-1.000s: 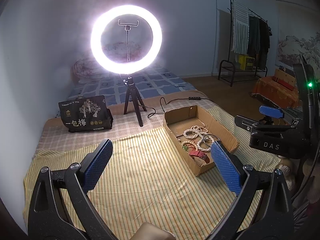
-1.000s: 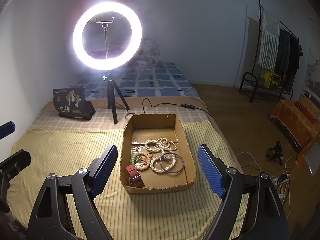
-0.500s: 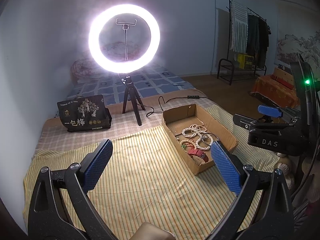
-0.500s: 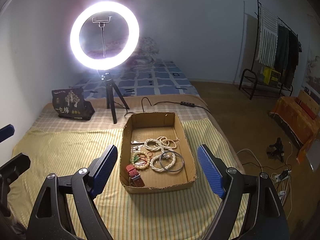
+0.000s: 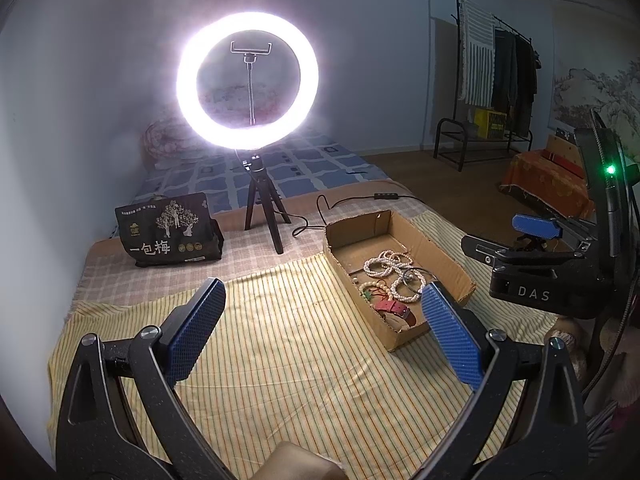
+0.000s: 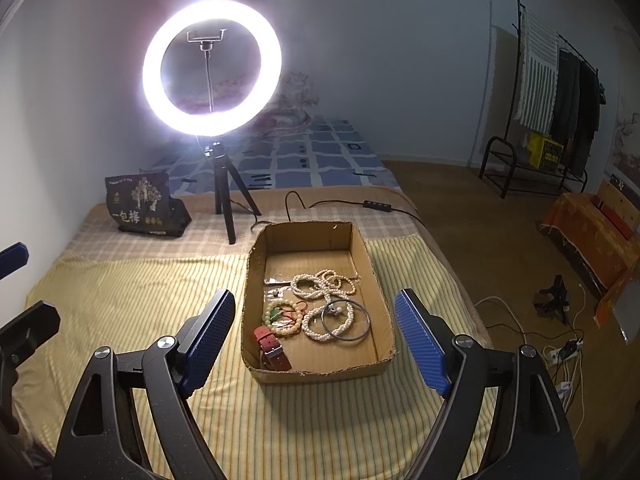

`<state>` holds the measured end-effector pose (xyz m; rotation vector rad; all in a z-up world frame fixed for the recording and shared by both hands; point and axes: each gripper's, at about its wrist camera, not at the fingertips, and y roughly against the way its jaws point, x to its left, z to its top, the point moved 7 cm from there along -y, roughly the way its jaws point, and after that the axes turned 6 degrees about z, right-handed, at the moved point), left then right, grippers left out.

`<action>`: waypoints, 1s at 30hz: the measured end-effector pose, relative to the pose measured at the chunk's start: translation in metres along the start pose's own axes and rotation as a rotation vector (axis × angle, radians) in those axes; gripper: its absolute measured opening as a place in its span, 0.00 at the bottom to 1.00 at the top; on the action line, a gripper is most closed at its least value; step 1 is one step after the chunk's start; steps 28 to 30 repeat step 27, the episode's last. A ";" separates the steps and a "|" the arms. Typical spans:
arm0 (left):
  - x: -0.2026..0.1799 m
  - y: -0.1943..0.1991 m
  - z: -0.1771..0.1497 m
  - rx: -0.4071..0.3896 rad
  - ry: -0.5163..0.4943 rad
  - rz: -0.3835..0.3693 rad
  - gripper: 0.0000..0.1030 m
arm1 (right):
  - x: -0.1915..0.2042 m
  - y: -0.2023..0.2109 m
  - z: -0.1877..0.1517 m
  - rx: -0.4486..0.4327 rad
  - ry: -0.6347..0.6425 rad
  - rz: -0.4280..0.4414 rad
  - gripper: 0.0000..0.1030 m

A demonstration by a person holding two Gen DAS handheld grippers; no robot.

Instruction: Organize jewelry

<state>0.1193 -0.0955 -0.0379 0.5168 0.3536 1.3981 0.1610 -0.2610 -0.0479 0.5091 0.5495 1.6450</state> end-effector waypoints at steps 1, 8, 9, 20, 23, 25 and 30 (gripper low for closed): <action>0.000 0.000 0.000 0.001 0.000 -0.003 0.97 | 0.001 0.000 0.000 0.000 0.001 0.001 0.80; 0.001 0.000 -0.001 0.015 -0.013 0.005 0.97 | 0.001 0.000 0.000 0.004 0.011 0.004 0.80; 0.000 0.001 -0.001 0.015 -0.016 0.006 0.97 | 0.001 0.000 -0.001 0.004 0.013 0.004 0.80; -0.004 0.006 -0.002 0.003 -0.037 0.004 0.97 | 0.002 -0.001 0.000 0.006 0.012 0.011 0.80; -0.002 0.005 -0.002 0.008 -0.026 0.003 0.97 | 0.002 -0.002 -0.001 0.008 0.011 0.011 0.80; 0.000 0.005 -0.001 0.003 -0.019 0.006 0.97 | 0.002 -0.002 -0.001 0.010 0.011 0.010 0.80; 0.000 0.006 -0.001 -0.006 -0.020 0.018 0.97 | 0.003 -0.003 -0.002 0.013 0.013 0.011 0.80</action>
